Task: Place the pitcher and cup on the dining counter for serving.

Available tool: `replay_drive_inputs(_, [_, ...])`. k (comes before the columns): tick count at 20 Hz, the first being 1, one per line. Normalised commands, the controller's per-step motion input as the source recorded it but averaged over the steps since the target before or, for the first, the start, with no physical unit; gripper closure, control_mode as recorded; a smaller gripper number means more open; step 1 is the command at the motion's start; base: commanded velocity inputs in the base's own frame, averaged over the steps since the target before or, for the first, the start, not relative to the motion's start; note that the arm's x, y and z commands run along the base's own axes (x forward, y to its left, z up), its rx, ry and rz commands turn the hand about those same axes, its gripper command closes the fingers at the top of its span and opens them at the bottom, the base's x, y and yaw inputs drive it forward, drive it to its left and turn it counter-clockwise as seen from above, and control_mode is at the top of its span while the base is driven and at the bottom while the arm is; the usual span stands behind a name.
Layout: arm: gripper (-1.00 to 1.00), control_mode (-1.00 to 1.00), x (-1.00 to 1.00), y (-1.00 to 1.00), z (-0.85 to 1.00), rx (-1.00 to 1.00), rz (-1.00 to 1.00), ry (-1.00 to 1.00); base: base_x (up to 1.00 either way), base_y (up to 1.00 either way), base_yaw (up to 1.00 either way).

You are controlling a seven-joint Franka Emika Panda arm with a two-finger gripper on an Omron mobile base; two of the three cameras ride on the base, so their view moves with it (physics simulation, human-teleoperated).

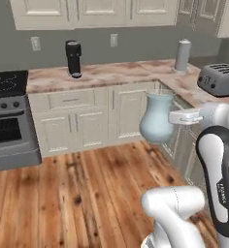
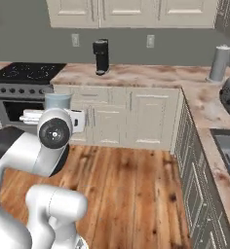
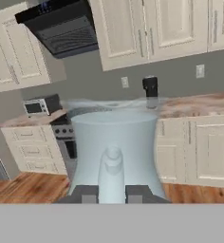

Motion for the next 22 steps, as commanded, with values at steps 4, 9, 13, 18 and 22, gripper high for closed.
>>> replay_drive_inputs(4, [1.00,1.00,0.00,0.00,0.00,0.00,0.00,0.00,0.00,0.25,0.95])
replay_drive_inputs(9, [1.00,1.00,0.00,0.00,0.00,0.00,0.00,0.00,0.00,0.25,0.93])
replay_drive_inputs(13, [1.00,1.00,0.00,0.00,0.00,0.00,0.00,0.00,0.01,0.20,0.92])
replay_drive_inputs(18, [1.00,1.00,0.00,0.00,0.00,0.00,0.00,0.00,0.10,0.21,0.89])
replay_drive_inputs(22, [1.00,1.00,0.00,0.00,0.00,0.00,0.00,0.00,0.22,0.24,0.86])
